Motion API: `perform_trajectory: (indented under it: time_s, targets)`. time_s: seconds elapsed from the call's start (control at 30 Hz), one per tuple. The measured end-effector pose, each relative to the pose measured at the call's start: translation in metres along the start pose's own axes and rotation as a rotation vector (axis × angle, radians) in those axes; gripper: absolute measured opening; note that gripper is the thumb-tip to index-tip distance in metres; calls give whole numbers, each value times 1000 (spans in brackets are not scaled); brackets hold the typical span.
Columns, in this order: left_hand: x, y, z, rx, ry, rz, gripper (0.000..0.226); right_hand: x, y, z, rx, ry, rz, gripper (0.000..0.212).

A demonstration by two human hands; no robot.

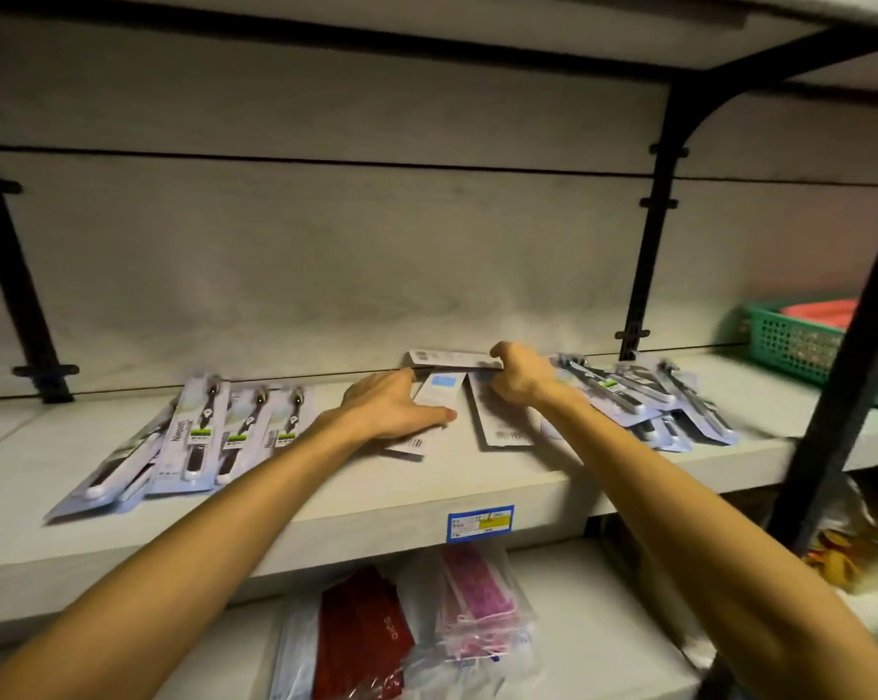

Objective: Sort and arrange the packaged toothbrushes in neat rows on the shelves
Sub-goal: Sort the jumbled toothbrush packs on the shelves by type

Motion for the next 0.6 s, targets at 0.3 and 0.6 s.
perform_trajectory:
  time_s: [0.3,0.6]
  targets:
    - [12,4,9,8,11,-90,58,32,7,-14,-33,-5,-112,27]
    - [12,-3,19,-75,-49,-126,70,37,14,-13,-55,-48,-34,34]
Point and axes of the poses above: each hand's wrist, its own x-axis towards the middle knuckle, its own y-axis out of the palm, z = x × y, the point moved 8 cm from there along x, towards the middle knuckle, and after that the axes turned 12 degrees about y, right-handed, at the moved point
